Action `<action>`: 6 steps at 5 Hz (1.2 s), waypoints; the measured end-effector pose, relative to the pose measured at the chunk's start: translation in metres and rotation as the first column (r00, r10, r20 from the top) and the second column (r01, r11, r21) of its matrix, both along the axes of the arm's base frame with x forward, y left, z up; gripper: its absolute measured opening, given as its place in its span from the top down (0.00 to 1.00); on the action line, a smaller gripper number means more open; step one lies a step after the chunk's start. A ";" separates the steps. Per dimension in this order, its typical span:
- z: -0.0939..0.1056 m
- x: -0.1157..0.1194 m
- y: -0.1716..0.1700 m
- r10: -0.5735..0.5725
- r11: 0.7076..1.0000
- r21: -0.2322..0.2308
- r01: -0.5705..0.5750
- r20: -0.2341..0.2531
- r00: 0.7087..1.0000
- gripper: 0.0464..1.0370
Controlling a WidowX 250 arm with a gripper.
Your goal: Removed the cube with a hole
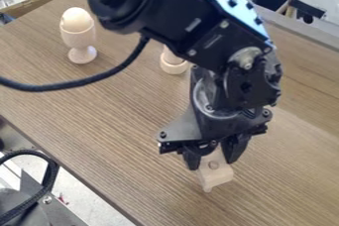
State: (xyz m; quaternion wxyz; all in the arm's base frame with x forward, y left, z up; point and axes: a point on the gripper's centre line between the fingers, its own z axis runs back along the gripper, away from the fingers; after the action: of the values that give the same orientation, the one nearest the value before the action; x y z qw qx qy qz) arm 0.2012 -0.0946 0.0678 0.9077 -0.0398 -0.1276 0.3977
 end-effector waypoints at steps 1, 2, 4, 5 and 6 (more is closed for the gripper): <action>0.005 0.002 -0.001 0.004 1.000 -0.009 -0.004 0.013 1.000 0.48; 0.008 0.002 0.000 0.002 1.000 -0.011 -0.001 0.019 1.000 0.48; 0.023 0.005 0.002 0.011 1.000 -0.016 -0.010 0.056 0.998 0.48; 0.030 0.006 0.005 0.020 1.000 -0.025 -0.018 0.080 0.997 0.48; 0.035 0.009 0.016 0.045 0.999 -0.020 -0.043 0.095 0.995 0.48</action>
State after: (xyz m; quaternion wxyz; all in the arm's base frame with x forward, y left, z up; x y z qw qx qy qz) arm 0.2098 -0.0788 0.1029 0.8913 -0.0640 -0.1678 0.4164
